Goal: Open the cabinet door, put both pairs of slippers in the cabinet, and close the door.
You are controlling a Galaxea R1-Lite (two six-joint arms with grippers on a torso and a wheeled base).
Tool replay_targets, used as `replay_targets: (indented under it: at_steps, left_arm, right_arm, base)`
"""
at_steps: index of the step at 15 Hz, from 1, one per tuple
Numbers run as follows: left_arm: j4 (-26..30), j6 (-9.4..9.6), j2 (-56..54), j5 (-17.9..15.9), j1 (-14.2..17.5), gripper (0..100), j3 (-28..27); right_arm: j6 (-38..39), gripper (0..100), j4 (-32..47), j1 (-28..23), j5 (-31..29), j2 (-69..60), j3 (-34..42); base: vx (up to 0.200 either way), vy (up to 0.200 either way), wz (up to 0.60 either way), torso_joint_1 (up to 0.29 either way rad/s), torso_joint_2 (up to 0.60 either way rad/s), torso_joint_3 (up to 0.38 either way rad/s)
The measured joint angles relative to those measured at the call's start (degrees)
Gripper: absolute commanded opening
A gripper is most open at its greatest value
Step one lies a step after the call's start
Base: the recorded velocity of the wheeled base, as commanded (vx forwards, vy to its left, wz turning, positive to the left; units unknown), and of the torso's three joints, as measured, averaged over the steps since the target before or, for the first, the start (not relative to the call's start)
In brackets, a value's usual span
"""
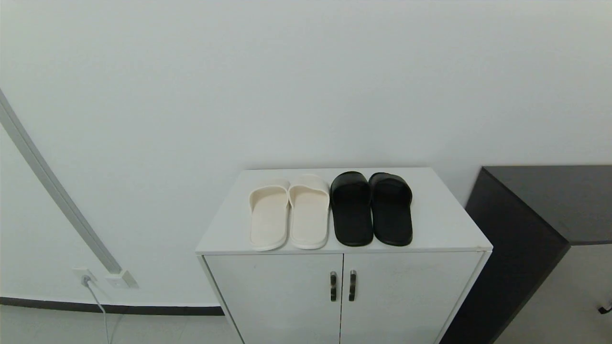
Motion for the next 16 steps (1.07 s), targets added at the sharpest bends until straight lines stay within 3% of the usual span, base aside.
replay_targets:
  at_steps: [8, 11, 16]
  left_arm:
    - [0.0, 0.00, 0.0, 0.0, 0.0, 0, 0.0]
    - [0.0, 0.00, 0.0, 0.0, 0.0, 0, 0.0]
    - [0.0, 0.00, 0.0, -0.1, 0.1, 0, 0.0]
  right_arm:
    - [-1.7, 100, 0.2, 0.1, 0.5, 0.1, -0.3]
    - [-1.0, 100, 0.2, 0.2, 0.9, 3.2, -4.9]
    - [-0.8, 100, 0.5, 0.2, 5.1, 9.0, -5.3]
  base:
    - [0.000, 0.000, 0.00, 0.000, 0.00, 0.000]
    - [0.000, 0.000, 0.00, 0.000, 0.00, 0.000]
    - [0.000, 0.000, 0.00, 0.000, 0.00, 0.000]
